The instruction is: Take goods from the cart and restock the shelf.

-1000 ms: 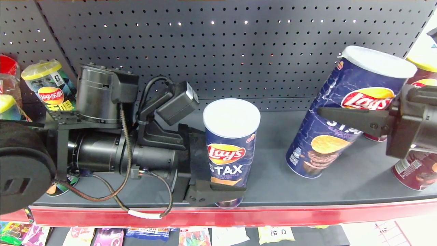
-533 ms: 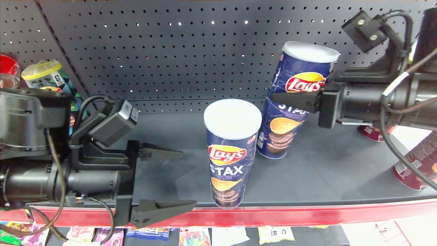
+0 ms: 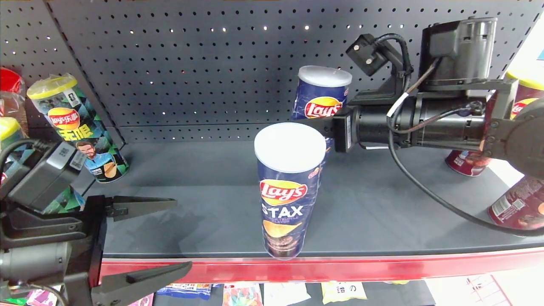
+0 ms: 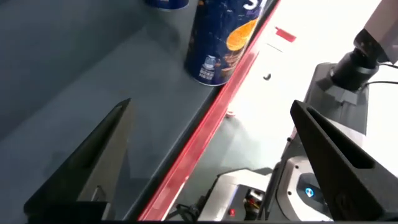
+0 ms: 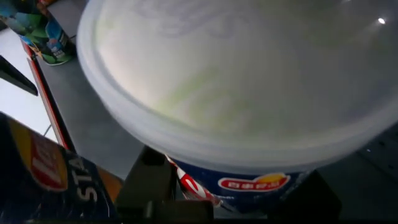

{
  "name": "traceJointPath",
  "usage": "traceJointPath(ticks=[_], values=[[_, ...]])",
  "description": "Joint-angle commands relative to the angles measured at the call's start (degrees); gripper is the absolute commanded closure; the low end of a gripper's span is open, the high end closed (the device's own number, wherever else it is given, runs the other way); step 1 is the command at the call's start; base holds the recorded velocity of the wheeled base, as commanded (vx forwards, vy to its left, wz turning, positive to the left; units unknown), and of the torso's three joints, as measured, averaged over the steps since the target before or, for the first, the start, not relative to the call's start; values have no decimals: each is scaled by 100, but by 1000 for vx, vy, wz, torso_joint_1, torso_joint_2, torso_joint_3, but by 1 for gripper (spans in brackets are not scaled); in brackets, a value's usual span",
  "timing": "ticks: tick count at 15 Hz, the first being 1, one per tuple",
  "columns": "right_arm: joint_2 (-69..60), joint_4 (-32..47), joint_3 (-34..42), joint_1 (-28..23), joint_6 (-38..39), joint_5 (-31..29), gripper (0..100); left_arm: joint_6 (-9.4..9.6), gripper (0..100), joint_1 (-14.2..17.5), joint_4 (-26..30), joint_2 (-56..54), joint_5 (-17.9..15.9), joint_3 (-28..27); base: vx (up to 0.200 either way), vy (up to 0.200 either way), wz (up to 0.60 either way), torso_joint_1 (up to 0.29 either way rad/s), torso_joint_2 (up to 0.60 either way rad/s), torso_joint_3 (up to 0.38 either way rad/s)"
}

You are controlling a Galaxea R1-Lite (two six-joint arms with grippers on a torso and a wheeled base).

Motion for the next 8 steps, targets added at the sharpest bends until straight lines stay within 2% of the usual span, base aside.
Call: traceJointPath(ticks=[1, 8], values=[[304, -3, -188, 10, 1, 2, 100, 4, 0, 83, -7, -132, 2, 28, 0, 0, 0, 0, 0, 0], [471, 5, -364, 1, -8, 45, 100, -5, 0, 83, 1, -282, 20, 133, 0, 0, 0, 0, 0, 0]])
